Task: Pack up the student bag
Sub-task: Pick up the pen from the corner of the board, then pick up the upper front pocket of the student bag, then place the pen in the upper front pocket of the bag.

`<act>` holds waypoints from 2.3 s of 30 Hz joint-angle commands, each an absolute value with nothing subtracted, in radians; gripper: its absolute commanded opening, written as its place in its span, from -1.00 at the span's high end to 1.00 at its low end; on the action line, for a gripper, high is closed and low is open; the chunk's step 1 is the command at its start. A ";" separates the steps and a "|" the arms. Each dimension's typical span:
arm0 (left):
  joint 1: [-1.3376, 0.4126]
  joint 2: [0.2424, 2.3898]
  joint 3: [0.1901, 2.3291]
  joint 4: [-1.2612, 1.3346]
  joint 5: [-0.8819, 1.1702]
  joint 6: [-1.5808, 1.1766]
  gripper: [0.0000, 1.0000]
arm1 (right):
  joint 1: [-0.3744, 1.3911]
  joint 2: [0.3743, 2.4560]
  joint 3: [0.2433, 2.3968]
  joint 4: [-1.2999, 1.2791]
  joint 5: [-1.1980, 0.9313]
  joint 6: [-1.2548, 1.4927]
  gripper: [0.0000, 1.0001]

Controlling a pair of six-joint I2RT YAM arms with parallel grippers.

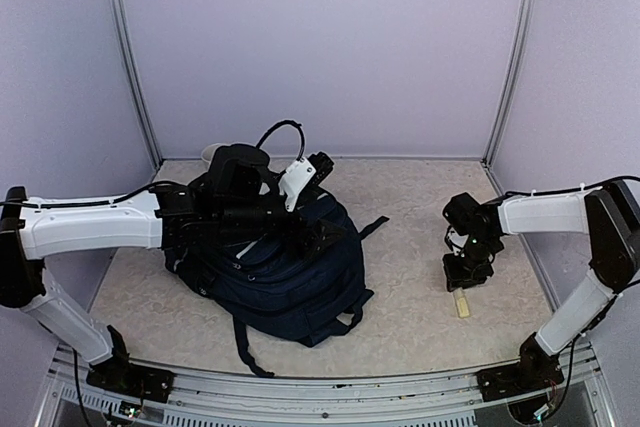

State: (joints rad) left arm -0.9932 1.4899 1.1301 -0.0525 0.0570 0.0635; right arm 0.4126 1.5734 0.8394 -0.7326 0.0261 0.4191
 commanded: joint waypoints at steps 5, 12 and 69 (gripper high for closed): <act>-0.916 1.538 1.254 -0.269 -0.125 0.013 -0.98 | 0.527 1.644 0.850 -0.720 -0.072 0.445 0.59; -0.878 1.547 1.315 -0.489 -0.336 -0.012 -0.97 | 0.566 1.608 0.885 -0.686 -0.113 0.453 0.84; -0.798 1.180 1.189 -0.268 -0.117 0.010 1.00 | 1.028 1.810 1.122 0.877 -0.119 -0.829 1.00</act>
